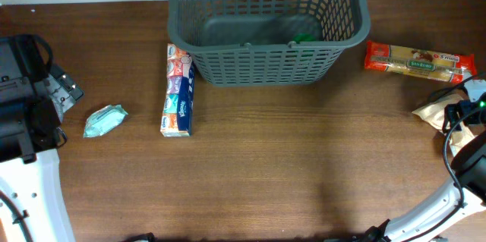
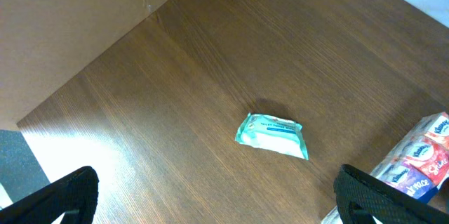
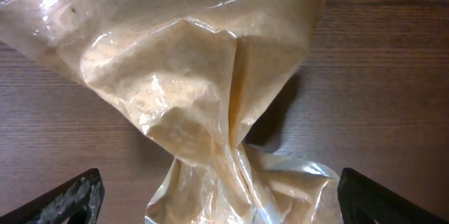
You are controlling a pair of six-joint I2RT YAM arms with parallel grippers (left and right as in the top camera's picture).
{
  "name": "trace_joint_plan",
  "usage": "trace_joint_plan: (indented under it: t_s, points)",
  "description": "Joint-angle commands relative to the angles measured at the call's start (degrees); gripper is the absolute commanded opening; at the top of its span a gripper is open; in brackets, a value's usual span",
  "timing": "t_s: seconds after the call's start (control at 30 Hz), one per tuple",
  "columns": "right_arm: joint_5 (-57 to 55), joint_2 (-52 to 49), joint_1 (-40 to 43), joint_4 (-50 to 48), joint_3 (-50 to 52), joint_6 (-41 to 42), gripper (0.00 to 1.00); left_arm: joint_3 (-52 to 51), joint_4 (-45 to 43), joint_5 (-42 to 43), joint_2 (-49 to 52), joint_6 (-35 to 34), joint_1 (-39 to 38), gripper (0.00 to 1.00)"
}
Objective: Pack container
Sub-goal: 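Close the right gripper on the pasta bag and lift it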
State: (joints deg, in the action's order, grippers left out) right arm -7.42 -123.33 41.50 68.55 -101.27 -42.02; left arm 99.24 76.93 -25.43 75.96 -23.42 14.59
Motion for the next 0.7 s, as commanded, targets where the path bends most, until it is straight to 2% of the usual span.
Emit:
trace_joint_plan:
  t_s: [0.0,0.67]
  points:
    - [0.22,-3.04,0.04,-0.04,0.24,-0.15,0.99,0.76,-0.11,0.39,-0.22,-0.33,0.26,0.99]
    - [2.54,-6.93,0.15,-2.58,0.24,0.52,0.99,0.76,-0.11,0.39,-0.22,-0.33,0.26,0.99]
